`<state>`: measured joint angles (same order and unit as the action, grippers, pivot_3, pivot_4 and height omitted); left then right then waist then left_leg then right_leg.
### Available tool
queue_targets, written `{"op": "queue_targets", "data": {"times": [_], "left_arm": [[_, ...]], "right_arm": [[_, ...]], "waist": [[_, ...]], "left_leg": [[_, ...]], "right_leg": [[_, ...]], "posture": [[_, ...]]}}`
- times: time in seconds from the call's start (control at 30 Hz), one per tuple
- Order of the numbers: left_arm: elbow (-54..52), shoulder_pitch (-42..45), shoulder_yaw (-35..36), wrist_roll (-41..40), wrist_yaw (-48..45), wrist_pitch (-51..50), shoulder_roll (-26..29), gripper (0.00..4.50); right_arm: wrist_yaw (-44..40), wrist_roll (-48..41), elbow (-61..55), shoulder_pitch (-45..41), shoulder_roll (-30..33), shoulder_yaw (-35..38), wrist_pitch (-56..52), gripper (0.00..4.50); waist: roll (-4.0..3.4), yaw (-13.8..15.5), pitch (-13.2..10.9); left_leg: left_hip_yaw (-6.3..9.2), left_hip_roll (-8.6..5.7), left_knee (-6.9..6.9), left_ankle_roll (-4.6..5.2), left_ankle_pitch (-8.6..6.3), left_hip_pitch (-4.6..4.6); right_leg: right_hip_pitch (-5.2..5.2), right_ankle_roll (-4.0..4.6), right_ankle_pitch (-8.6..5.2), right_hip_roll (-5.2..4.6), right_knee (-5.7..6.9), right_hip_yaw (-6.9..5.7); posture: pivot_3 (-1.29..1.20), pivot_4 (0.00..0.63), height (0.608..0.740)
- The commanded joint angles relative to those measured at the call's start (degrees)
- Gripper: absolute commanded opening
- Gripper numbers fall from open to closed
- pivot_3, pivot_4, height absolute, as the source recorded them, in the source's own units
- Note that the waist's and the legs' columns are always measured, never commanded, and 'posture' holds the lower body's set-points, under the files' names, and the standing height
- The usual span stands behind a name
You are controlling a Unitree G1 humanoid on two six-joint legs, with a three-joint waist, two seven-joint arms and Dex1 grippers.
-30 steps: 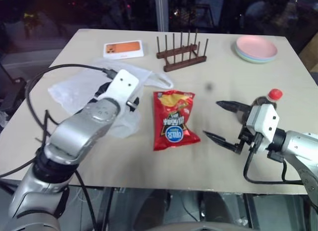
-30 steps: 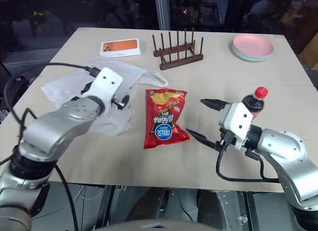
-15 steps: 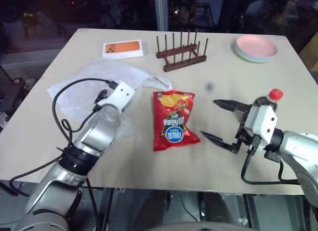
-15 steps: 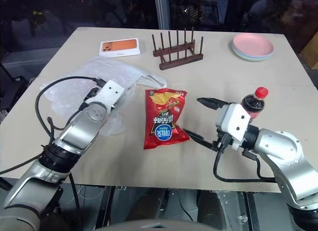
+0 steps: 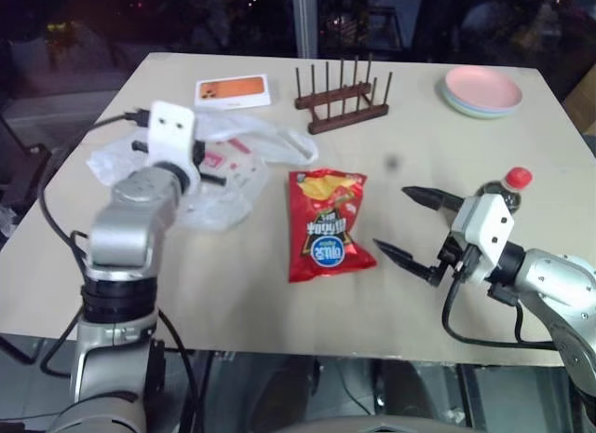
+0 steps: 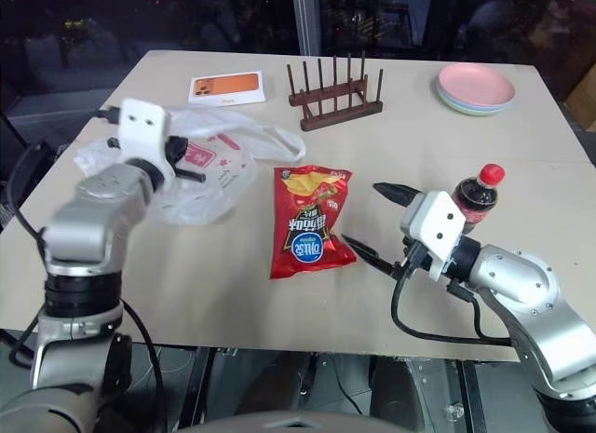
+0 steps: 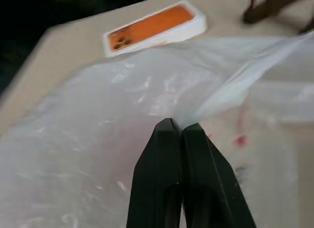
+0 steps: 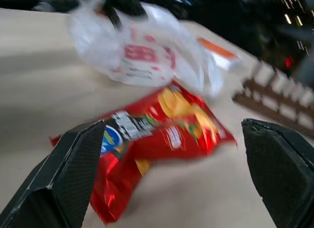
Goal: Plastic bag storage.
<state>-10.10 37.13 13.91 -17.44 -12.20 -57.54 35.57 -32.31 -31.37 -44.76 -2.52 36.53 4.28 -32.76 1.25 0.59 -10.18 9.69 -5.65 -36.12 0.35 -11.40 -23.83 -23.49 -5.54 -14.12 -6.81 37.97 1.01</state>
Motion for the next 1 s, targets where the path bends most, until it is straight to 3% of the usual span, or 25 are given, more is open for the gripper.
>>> {"op": "queue_targets", "data": {"times": [0.03, 0.2, 0.33, 0.53, 1.0], "left_arm": [[-2.08, 0.69, 0.92, -2.92, -3.43, -4.03, 1.54, 0.12], [-1.75, 0.69, 0.24, -4.22, -4.26, -5.39, -0.55, 0.12], [-1.25, 2.12, -1.18, -4.74, -4.49, -5.53, -2.52, 0.12], [-1.13, 3.07, -2.02, -4.43, -4.27, -5.84, -3.31, 0.12], [-5.68, 2.07, -1.25, -4.33, -2.85, -8.21, -3.47, 0.12]], "right_arm": [[5.45, -5.89, -4.1, 2.95, -0.95, 5.91, -6.54, 4.5], [10.73, -11.06, -9.57, 12.09, -1.71, 13.49, -11.6, 4.5], [19.82, -6.71, -10.95, 14.88, -3.11, 15.31, -15.39, 4.5], [27.91, 0.5, -4.89, 8.84, -5.43, 12.91, -17.21, 4.5], [31.96, 14.05, 18.66, -6.65, -11.62, 8.23, -10.15, 4.5]], "waist": [[-0.01, 0.0, 0.0], [-0.01, 0.17, 0.02], [0.01, -0.06, 0.03], [0.01, -0.23, 0.03], [-0.01, -1.36, 0.02]], "left_leg": [[0.0, 0.0, 0.0, 0.0, 0.0, 0.01], [0.02, -0.02, -0.02, 0.0, 0.0, 0.01], [0.0, 0.02, -0.02, 0.01, 0.0, 0.06], [-0.23, 0.04, -0.12, 0.0, 0.01, 0.11], [-0.55, 0.04, -0.11, -0.01, 0.01, 0.06]], "right_leg": [[0.01, 0.0, 0.0, 0.0, 0.0, 0.01], [0.04, 0.01, 0.01, 0.0, 0.0, -0.01], [0.05, 0.01, 0.02, 0.05, 0.04, 0.0], [0.04, -0.02, 0.16, 0.09, 0.04, 0.12], [0.0, 0.05, 0.19, 0.11, 0.02, 0.22]], "posture": [[0.0, 0.15, 0.74], [0.0, 0.15, 0.74], [0.0, 0.15, 0.74], [0.0, 0.15, 0.74], [0.0, 0.15, 0.74]]}}
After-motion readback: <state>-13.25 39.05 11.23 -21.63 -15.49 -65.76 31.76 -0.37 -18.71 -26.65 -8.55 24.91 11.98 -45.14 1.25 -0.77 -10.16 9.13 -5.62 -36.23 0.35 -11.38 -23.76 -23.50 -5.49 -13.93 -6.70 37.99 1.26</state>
